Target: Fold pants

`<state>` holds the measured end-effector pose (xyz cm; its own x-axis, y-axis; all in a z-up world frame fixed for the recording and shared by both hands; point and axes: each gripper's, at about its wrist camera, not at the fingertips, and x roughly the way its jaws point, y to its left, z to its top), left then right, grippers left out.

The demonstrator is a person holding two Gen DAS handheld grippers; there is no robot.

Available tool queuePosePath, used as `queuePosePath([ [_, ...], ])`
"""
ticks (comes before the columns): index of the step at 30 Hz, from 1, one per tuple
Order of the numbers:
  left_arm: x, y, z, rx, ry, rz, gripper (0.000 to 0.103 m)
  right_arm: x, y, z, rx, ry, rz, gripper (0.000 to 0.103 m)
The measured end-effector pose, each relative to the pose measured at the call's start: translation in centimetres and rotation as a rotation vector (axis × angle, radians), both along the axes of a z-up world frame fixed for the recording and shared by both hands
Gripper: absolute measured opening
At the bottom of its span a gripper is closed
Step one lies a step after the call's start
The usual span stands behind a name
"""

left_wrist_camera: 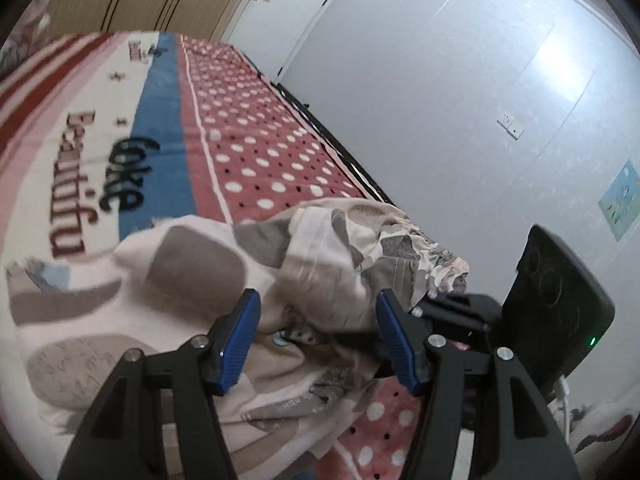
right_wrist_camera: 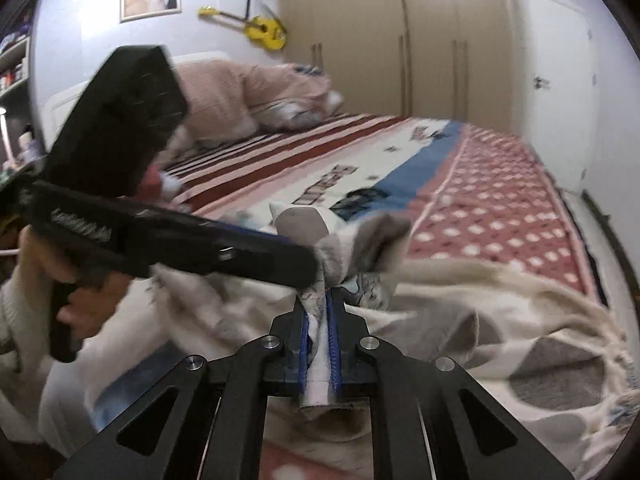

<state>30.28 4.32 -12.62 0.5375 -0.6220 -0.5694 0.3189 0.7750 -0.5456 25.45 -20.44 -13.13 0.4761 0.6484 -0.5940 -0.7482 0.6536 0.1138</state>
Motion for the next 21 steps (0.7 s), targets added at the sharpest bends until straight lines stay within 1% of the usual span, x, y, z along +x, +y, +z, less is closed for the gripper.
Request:
queuePosePath([
  [2, 0.3, 0.2, -0.8, -0.034, 0.029, 0.004, 0.056, -0.5, 0.6, -0.6, -0.013, 0.004, 0.023, 0.003],
  [3, 0.4, 0.4, -1.1, -0.040, 0.040, 0.009, 0.055, -0.7, 0.7, -0.8, -0.023, -0.002, 0.027, 0.004],
  [5, 0.7, 0.5, -1.7, -0.048, 0.063, 0.017, 0.043, -1.1, 1.1, -1.0, -0.037, -0.005, 0.031, 0.005],
  [7, 0.9, 0.5, -2.1, -0.059, 0.071, 0.015, 0.014, -1.3, 1.3, -1.1, -0.047, -0.004, 0.033, 0.007],
  [8, 0.9, 0.5, -2.1, -0.051, 0.069, 0.020, 0.008, -1.3, 1.4, -1.2, -0.062, -0.002, 0.033, 0.007],
  [9, 0.7, 0.5, -1.9, -0.028, 0.057, 0.031, 0.005, -1.3, 1.3, -1.3, -0.076, -0.002, 0.030, 0.013],
  [10, 0.4, 0.6, -1.5, -0.005, 0.036, 0.045, 0.005, -1.2, 1.2, -1.3, -0.090, 0.002, 0.028, 0.020],
  [11, 0.3, 0.8, -1.2, 0.004, 0.018, 0.053, 0.005, -1.3, 1.0, -1.3, -0.094, 0.007, 0.027, 0.034],
  [12, -0.1, 1.2, -0.7, 0.006, -0.001, 0.061, 0.004, -1.2, 0.6, -1.2, -0.097, 0.014, 0.017, 0.043],
  [15, -1.5, 2.9, 0.7, 0.030, -0.054, 0.111, 0.004, -1.4, -0.6, -0.2, -0.090, 0.035, 0.007, 0.048],
  [17, -2.6, 4.6, 1.9, 0.040, -0.091, 0.149, 0.004, -1.6, -1.5, 1.1, -0.074, 0.043, -0.007, 0.050],
  [19, -4.0, 7.0, 2.9, 0.032, -0.119, 0.187, 0.004, -1.3, -2.0, 2.2, -0.078, 0.030, -0.041, 0.053],
  [21, -5.4, 9.2, 3.8, 0.044, -0.141, 0.232, 0.004, -0.5, -2.1, 3.5, -0.097, -0.002, -0.098, 0.054],
])
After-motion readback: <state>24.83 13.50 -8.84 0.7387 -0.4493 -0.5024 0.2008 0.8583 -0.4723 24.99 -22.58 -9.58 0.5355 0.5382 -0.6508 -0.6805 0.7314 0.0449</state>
